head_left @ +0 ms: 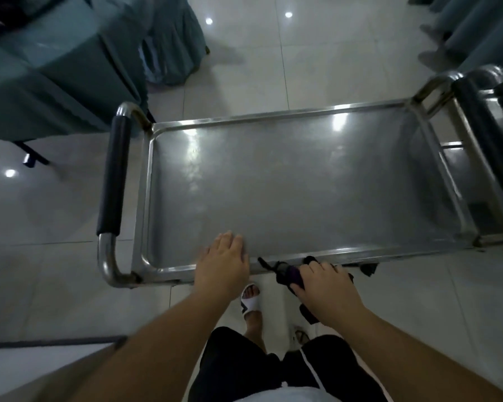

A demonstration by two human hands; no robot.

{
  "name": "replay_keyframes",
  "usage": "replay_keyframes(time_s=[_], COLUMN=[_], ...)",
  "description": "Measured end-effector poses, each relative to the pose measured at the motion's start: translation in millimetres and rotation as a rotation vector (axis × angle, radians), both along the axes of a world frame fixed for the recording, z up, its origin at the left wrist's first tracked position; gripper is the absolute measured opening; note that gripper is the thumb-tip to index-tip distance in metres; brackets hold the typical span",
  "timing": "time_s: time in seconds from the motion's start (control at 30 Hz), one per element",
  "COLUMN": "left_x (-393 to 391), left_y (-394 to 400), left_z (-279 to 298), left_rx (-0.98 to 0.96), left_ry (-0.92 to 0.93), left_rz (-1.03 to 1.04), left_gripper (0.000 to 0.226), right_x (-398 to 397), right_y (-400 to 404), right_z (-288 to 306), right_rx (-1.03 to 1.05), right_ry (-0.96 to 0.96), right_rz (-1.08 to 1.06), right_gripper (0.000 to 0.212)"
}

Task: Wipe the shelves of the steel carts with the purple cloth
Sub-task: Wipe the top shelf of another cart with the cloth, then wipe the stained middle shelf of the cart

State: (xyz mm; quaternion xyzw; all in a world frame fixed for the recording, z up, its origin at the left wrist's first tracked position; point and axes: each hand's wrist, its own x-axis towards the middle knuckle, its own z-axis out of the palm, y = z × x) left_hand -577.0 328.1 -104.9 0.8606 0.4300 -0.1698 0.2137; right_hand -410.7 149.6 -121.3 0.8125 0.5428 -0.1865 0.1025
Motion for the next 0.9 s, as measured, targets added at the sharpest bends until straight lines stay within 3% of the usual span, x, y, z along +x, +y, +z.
replay_keyframes(time_s=[0.27,0.47,0.9], left_x=[-17,-41,-141], left_y=[-100,-155,-136], left_z=[39,52,41], left_rx=[0.067,0.034,0.008], left_ry=[0.031,0.014,0.06], left_rz=[0.122,0.134,0.058], left_gripper=[0.047,0.052,0.051], right_x=[11,2,-91], right_y=[-47,-77,-59], right_z=[25,42,36], right_rx=[-0.115,-0.042,-0.107], right_ry=[0.108,0.091,0.124], right_rz=[-0.039,-0.056,-0.106], right_gripper=[0.046,0.042,0.048])
